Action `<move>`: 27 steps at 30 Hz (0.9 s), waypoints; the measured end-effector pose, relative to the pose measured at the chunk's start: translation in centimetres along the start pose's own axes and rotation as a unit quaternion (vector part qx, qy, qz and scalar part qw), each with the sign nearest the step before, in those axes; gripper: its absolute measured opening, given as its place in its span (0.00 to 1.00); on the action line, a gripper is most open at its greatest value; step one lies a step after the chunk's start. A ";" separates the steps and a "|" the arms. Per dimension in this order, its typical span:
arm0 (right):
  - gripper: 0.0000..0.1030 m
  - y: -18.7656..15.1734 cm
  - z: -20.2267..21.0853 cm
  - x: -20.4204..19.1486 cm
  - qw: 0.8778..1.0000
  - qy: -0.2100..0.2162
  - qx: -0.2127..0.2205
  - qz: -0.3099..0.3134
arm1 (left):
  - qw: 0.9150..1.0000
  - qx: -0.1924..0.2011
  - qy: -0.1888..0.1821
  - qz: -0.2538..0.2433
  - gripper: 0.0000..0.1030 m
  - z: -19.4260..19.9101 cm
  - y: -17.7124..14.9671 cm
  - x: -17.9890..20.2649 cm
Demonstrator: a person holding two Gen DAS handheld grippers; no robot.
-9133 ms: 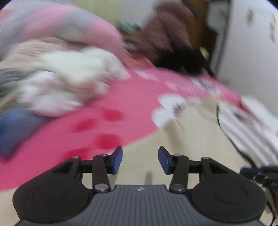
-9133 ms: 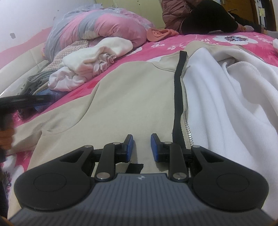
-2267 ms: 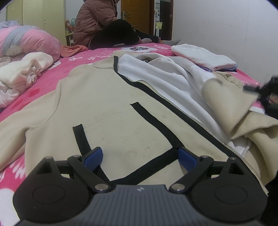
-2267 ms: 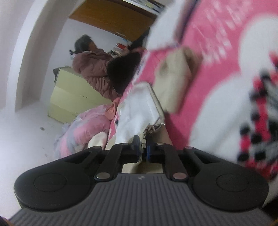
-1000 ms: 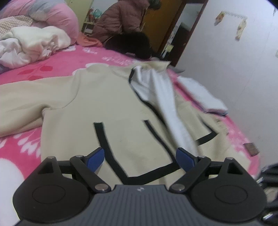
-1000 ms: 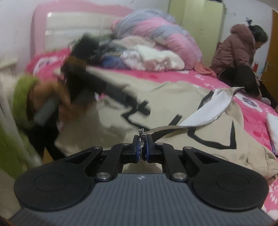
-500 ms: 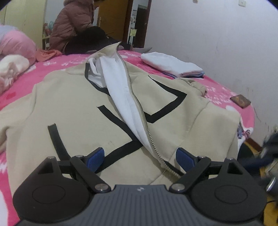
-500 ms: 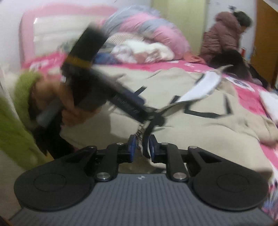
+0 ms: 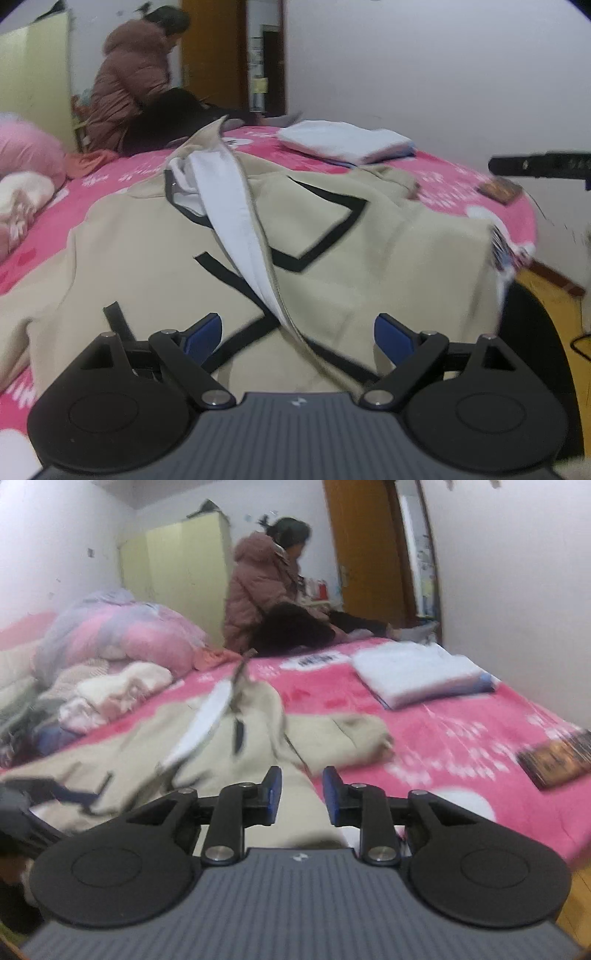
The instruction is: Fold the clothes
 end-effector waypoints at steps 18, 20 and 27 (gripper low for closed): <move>0.51 5.5 -36.6 -8.5 0.982 0.061 -0.146 -0.104 | 0.990 0.013 -0.068 0.121 0.60 -2.3 -1.4 -3.1; 0.50 4.1 -39.9 -8.7 0.983 0.042 -0.161 -0.084 | 0.988 0.016 -0.076 0.134 0.60 -2.3 -1.6 -3.3; 0.05 6.5 -39.1 -14.4 0.987 0.049 -0.056 0.143 | 0.974 0.026 -0.105 0.199 0.60 -2.0 -1.9 -4.2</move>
Point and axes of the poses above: each gripper's, at about its wrist camera, not at the fingertips, and z roughly against the way its jaws point, x to its right, y to its top, the point moved 9 cm from there along -z, roughly the way its jaws point, and after that the axes turned 14 degrees about x, right-handed, at the moved point
